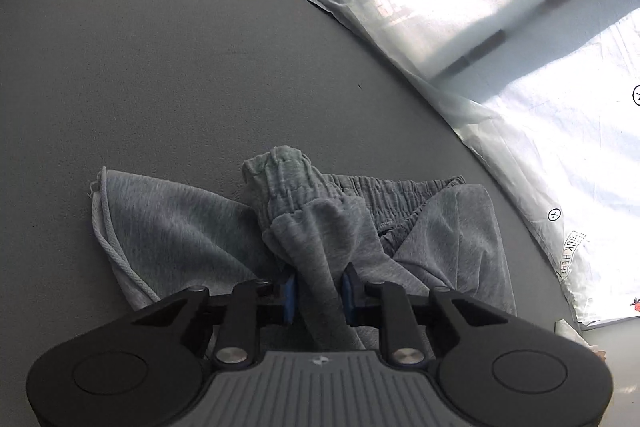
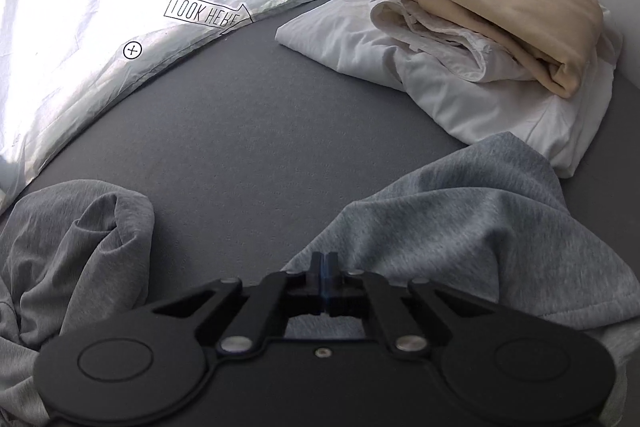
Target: Fold clothes
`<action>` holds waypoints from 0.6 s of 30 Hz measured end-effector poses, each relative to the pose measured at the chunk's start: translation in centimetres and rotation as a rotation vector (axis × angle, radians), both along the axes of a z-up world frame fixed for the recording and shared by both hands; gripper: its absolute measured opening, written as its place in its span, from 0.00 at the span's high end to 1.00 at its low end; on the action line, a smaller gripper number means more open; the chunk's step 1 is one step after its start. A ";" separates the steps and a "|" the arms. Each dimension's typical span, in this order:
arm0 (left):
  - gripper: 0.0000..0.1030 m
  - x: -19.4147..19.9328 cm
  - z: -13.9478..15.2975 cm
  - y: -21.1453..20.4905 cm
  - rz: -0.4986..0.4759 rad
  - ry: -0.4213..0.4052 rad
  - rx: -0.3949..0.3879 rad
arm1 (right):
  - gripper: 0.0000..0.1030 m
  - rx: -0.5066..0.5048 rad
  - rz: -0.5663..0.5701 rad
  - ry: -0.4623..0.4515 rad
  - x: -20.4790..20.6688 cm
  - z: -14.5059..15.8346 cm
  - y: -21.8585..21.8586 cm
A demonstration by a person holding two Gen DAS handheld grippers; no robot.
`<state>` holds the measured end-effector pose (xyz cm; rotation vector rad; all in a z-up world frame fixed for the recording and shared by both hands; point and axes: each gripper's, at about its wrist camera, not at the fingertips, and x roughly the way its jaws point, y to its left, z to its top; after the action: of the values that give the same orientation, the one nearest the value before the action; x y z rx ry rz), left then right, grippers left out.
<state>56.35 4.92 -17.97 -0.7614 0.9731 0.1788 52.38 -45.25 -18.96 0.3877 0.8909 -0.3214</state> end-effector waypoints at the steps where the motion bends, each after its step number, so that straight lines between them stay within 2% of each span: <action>1: 0.85 0.0 0.7 0.3 0.001 -0.023 0.001 | 1.00 -0.019 0.015 -0.042 0.0 1.2 0.2; 4: 0.92 -0.1 3.6 2.0 0.038 -0.119 -0.012 | 1.00 -0.076 0.061 -0.164 0.3 4.9 0.9; 7: 0.93 -0.5 7.5 3.8 0.078 -0.226 -0.017 | 1.00 -0.091 0.102 -0.233 1.2 8.3 1.5; 10: 0.94 -2.3 12.7 5.3 0.109 -0.371 0.035 | 1.00 -0.078 0.120 -0.284 1.1 10.2 2.1; 12: 0.94 -4.3 16.2 6.4 0.135 -0.462 0.053 | 1.00 -0.091 0.136 -0.286 0.4 10.4 2.8; 14: 0.94 -6.9 18.4 7.7 0.159 -0.533 0.050 | 0.99 -0.088 0.153 -0.275 -0.6 9.9 3.3; 16: 0.94 -10.2 19.8 9.0 0.209 -0.571 0.073 | 0.99 -0.062 0.160 -0.248 -1.8 8.8 3.7; 18: 0.94 -13.6 19.5 10.7 0.283 -0.550 0.101 | 0.99 -0.041 0.167 -0.210 -3.1 7.4 4.1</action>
<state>42.79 15.59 1.57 -0.7956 0.3316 0.2458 49.26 -41.19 -11.53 0.3004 0.7046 -0.1417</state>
